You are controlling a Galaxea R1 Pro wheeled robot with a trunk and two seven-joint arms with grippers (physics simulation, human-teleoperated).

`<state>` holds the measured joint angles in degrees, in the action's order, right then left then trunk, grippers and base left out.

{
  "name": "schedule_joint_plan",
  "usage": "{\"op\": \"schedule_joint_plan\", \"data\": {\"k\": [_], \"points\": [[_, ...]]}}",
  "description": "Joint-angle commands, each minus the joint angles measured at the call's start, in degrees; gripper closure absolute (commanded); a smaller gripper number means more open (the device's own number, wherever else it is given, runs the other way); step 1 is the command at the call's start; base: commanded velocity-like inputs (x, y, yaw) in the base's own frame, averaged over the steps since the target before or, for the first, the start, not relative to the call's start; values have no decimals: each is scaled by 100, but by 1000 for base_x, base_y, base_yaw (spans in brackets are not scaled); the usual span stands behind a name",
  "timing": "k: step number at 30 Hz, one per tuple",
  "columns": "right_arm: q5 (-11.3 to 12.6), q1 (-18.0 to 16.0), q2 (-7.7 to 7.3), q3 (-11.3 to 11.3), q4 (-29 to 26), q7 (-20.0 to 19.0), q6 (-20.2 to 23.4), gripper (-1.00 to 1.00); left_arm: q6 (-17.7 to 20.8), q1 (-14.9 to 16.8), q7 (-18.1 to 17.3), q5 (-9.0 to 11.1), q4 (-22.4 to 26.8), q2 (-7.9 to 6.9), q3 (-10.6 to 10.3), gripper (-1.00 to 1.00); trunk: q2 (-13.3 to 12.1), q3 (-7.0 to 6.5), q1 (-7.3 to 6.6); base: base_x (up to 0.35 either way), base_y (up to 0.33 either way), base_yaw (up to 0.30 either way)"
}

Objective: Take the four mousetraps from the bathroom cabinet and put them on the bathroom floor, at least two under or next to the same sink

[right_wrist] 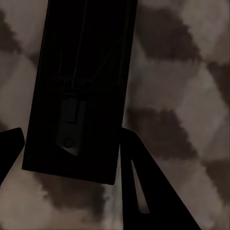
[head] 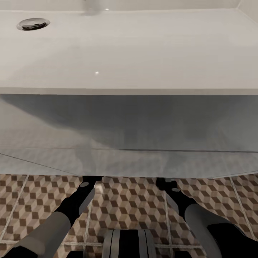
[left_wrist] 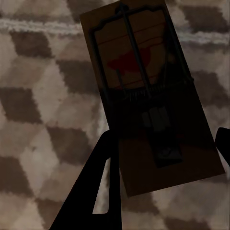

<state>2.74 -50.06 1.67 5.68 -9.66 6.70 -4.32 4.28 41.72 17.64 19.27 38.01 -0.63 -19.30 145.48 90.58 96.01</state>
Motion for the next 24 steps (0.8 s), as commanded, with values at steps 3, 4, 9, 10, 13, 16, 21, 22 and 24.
{"op": "schedule_joint_plan", "data": {"k": [3,4,9,10,13,16,21,22,24], "points": [[27,-3,0,48,6,33,-18,100,23,3,56,25,12,-7,-34,100,1,3,0,26,0,0],[26,-3,0,48,6,33,-18,100,22,3,56,25,11,-7,-33,100,1,3,0,15,0,0],[25,-3,0,48,8,32,-21,100,21,3,56,25,6,-7,-31,100,1,3,0,7,0,0],[27,-3,0,48,6,30,-19,100,21,3,56,25,6,-7,-30,100,1,3,0,2,0,0],[29,-3,0,48,7,29,-19,100,21,3,56,25,5,-7,-30,100,1,3,0,2,0,0],[28,-3,5,48,8,31,-23,100,22,2,56,25,3,-7,-30,100,1,3,0,0,0,0],[2,-3,36,59,3,31,-25,100,28,2,56,26,-55,-7,-28,100,1,3,0,0,0,0],[-8,-3,43,60,2,31,-25,100,28,2,56,28,-61,-7,-29,100,1,3,0,0,0,0],[-29,-3,59,67,1,32,-25,100,29,3,56,30,-71,-7,-25,100,1,3,0,0,0,0]]}}
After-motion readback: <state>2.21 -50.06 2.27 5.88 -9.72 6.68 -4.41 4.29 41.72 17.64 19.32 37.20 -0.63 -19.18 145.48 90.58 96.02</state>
